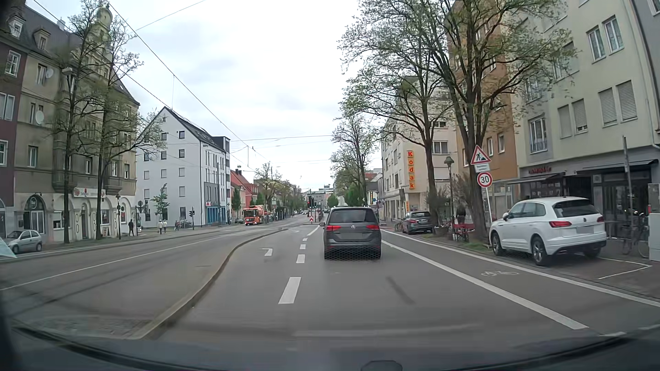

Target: Follow the waypoints while adhering to traffic rules and regulations

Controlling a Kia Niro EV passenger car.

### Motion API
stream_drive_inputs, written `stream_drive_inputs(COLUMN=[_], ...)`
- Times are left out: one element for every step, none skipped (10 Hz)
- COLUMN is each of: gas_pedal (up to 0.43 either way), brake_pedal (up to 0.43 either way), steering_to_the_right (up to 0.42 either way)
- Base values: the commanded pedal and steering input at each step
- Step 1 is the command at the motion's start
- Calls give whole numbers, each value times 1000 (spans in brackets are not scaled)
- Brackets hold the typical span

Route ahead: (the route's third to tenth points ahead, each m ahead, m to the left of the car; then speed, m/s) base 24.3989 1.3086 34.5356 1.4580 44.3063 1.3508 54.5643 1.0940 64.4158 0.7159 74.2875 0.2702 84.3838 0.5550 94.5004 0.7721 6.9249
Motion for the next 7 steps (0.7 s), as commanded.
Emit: stream_drive_inputs(gas_pedal=[228, 228, 228, 240, 240, 240, 240], brake_pedal=[0, 0, 0, 0, 0, 0, 0], steering_to_the_right=[-22, -22, -22, -22, -22, -22, -21])
